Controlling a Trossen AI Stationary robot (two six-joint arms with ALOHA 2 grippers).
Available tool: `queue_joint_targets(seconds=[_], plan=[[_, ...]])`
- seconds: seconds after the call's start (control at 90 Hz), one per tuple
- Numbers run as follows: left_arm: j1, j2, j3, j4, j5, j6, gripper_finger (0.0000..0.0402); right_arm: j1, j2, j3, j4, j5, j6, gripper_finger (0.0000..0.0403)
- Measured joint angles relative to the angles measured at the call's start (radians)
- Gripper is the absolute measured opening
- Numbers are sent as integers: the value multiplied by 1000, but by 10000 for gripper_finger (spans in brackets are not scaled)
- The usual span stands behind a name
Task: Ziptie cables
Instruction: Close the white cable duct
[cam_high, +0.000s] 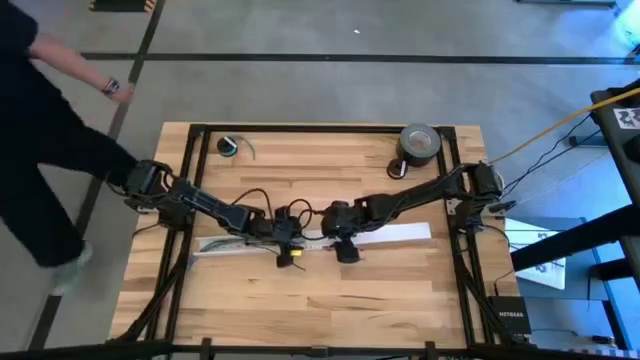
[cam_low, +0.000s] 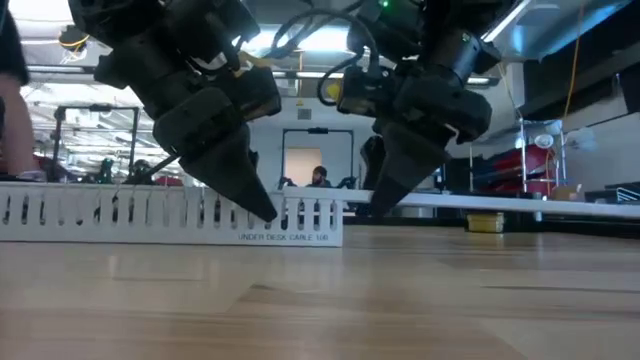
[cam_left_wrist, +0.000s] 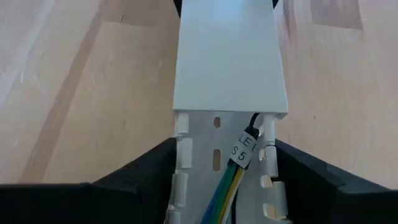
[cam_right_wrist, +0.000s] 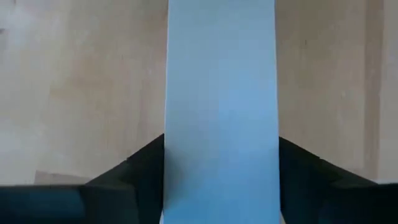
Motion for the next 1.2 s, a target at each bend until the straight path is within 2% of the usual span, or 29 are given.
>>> queue_joint_targets(seconds=[0.356,0.6,0.922,1.2], plan=[[0,-2,1,6,0,4,221,0,3,26,21,-7,13,213],[-1,-2,0,-11,7,8,221,0,62,74,16,-32,12,214],[-2,-2,-1,-11,6,11,221,0,73,94,13,-11,15,213],[-3,0,-1,3,-6,-7,221,2,75,98,8,16,125,213]])
